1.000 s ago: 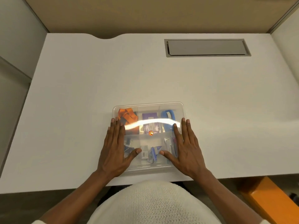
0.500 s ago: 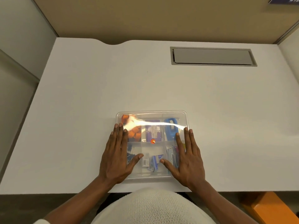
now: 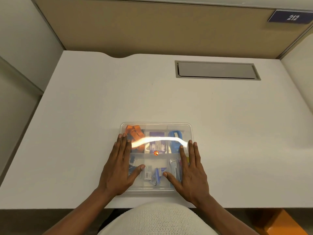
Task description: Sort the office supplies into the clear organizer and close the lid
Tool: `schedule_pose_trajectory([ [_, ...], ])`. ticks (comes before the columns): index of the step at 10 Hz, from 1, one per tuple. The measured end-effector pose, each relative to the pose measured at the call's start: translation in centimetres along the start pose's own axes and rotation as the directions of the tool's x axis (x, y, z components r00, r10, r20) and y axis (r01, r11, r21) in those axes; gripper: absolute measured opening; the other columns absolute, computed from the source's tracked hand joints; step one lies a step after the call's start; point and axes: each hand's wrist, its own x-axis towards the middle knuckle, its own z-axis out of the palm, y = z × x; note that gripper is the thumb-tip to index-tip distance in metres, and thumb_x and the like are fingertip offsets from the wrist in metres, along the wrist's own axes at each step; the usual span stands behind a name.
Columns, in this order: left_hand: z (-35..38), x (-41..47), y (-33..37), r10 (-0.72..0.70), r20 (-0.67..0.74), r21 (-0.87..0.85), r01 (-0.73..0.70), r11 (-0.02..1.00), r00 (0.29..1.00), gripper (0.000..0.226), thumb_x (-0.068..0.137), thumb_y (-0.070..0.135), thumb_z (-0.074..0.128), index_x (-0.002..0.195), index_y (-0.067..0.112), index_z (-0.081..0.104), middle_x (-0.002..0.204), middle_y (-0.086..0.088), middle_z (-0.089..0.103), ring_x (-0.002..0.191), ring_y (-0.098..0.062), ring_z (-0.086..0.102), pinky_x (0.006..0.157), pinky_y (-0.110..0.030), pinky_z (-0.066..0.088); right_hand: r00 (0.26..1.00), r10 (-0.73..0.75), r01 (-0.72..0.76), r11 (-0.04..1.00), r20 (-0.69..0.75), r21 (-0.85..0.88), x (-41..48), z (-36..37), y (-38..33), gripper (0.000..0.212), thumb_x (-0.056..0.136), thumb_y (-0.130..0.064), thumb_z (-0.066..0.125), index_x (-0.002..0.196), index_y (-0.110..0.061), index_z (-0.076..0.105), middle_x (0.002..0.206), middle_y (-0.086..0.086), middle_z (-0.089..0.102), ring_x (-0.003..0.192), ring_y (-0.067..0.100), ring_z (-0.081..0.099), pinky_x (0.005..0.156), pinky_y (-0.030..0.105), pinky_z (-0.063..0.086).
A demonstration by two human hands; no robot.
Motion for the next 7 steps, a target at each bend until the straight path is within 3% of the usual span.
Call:
schedule_pose_trajectory([
  [1, -0.3, -0.1, 0.1, 0.005, 0.013, 0.032, -0.005, 0.999, 1.000, 0.104, 0.096, 0.075, 0.044, 0.167, 0.017, -0.005, 0.176, 0.001, -0.011, 0.163, -0.017, -0.006, 0.132, -0.040, 0.013, 1.000, -0.003, 0.003, 1.000, 0.008, -0.022, 0.0, -0.3, 0.0, 0.110, 0.088, -0.089, 0.040, 0.169, -0.022, 0.009, 0.177, 0.007, -0.010, 0.164, 0.027, -0.008, 0.126, 0.052, 0.030],
  [2, -0.9, 0.2, 0.4, 0.011, 0.012, 0.034, -0.011, 0.999, 1.000, 0.106, 0.095, 0.080, 0.038, 0.167, 0.015, -0.004, 0.176, 0.001, -0.012, 0.164, -0.017, -0.006, 0.132, -0.033, 0.006, 1.000, 0.014, -0.013, 0.997, 0.015, -0.081, 0.7, -1.1, -0.1, 0.106, 0.084, -0.094, 0.039, 0.161, -0.020, 0.037, 0.174, 0.013, 0.018, 0.162, 0.033, 0.016, 0.125, 0.060, 0.027],
  [3, -2.3, 1.0, 0.7, 0.052, 0.015, 0.018, -0.053, 0.998, 0.999, 0.114, 0.090, 0.085, 0.042, 0.167, 0.012, 0.000, 0.176, 0.001, -0.010, 0.163, -0.015, -0.005, 0.132, -0.043, 0.020, 0.999, -0.004, 0.002, 0.999, -0.044, -0.040, 2.4, -2.8, -0.6, 0.100, 0.084, -0.093, 0.039, 0.153, -0.021, 0.047, 0.169, 0.013, 0.034, 0.158, 0.034, 0.030, 0.124, 0.057, 0.032],
  [4, -4.2, 2.6, 1.4, 0.140, -0.026, 0.141, -0.136, 0.981, 0.990, 0.112, 0.092, 0.083, 0.043, 0.165, 0.005, 0.013, 0.177, -0.008, 0.000, 0.164, -0.023, 0.001, 0.128, -0.049, 0.029, 0.993, -0.026, 0.030, 0.999, -0.113, 0.040, 4.5, -4.5, -0.9, 0.095, 0.085, -0.088, 0.048, 0.153, -0.020, 0.047, 0.168, 0.011, 0.035, 0.158, 0.031, 0.029, 0.124, 0.053, 0.035],
  [6, -9.5, 8.7, 2.8, 0.205, -0.144, 0.307, -0.153, 0.939, 0.968, 0.112, 0.090, 0.087, 0.027, 0.165, 0.004, 0.019, 0.176, -0.013, 0.001, 0.163, -0.031, 0.002, 0.129, -0.050, 0.027, 0.974, -0.061, 0.073, 0.996, -0.219, 0.044, 11.2, -9.7, -2.5, 0.102, 0.086, -0.090, 0.039, 0.155, -0.015, 0.044, 0.170, 0.011, 0.032, 0.160, 0.030, 0.025, 0.125, 0.053, 0.033],
  [7, -13.3, 12.6, 3.7, 0.259, -0.207, 0.386, -0.164, 0.908, 0.943, 0.110, 0.092, 0.080, 0.044, 0.164, 0.002, 0.018, 0.175, -0.017, -0.001, 0.163, -0.032, -0.001, 0.129, -0.052, 0.027, 0.948, -0.117, 0.122, 0.993, -0.297, -0.004, 14.6, -13.1, -3.9, 0.100, 0.087, -0.087, 0.041, 0.154, -0.014, 0.043, 0.168, 0.012, 0.034, 0.159, 0.030, 0.027, 0.126, 0.051, 0.033],
])
